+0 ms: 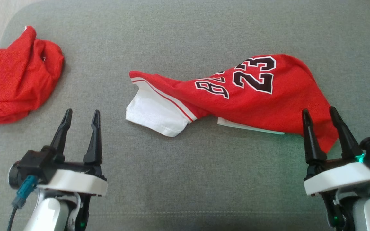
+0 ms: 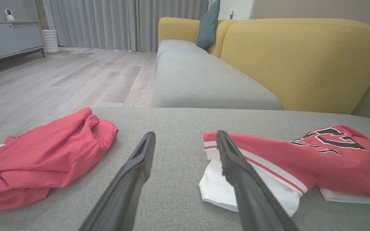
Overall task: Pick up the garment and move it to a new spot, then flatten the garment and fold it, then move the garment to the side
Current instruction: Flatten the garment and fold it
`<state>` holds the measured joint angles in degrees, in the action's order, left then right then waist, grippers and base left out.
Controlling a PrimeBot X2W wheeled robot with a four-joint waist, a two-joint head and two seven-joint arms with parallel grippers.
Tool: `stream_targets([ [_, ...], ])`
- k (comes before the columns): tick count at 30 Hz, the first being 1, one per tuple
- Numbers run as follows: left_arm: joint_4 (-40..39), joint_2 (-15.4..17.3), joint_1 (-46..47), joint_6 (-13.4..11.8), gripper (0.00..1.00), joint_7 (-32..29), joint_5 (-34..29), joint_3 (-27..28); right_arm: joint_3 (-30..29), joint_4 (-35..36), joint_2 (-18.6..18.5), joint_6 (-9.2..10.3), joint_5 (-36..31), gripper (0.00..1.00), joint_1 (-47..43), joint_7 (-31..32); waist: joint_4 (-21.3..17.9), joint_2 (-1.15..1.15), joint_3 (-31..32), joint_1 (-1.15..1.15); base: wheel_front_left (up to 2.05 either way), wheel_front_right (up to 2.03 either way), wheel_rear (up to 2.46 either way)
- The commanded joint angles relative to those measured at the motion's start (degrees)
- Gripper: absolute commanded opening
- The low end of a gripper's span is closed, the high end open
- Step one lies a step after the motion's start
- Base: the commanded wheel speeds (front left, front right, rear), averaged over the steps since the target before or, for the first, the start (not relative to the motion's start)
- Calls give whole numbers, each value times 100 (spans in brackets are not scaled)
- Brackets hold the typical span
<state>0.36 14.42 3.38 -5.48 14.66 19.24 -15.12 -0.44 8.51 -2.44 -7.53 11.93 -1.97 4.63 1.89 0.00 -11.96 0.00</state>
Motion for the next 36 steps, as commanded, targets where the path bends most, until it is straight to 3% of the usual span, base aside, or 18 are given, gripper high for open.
stream_targets([
  [1,-191,68,250,16,100,33,-43,228,125,196,-43,4,-26,100,139,30,1,0,-12,0,0,0,0],
  [7,-172,67,263,51,100,20,-44,198,143,179,-43,4,-1,100,157,20,-29,0,-69,0,0,0,0],
  [13,212,13,527,361,100,-319,150,-52,126,201,-43,4,22,100,187,0,-47,0,-261,0,0,0,0],
  [19,1249,-94,1160,793,100,-957,475,-302,168,176,-43,4,70,100,240,-38,-127,0,-537,0,0,0,0],
  [29,2460,-28,1951,1074,100,-1650,646,-542,177,19,-43,4,165,100,314,-105,-295,0,-703,0,0,0,0],
  [30,2510,25,1987,1088,92,-1723,572,-626,169,7,-43,4,176,100,313,-109,-306,0,-705,0,0,0,0],
  [32,2590,84,2042,1112,23,-1839,488,-748,162,-13,-43,4,204,100,312,-119,-323,0,-712,0,0,0,0],
  [33,2629,102,2067,1115,0,-1883,457,-788,161,-22,-43,4,216,100,313,-121,-329,0,-715,0,0,0,0],
  [36,2716,136,2110,1092,0,-1922,421,-824,172,-55,-43,4,248,100,301,-110,-373,0,-708,0,0,0,0],
])
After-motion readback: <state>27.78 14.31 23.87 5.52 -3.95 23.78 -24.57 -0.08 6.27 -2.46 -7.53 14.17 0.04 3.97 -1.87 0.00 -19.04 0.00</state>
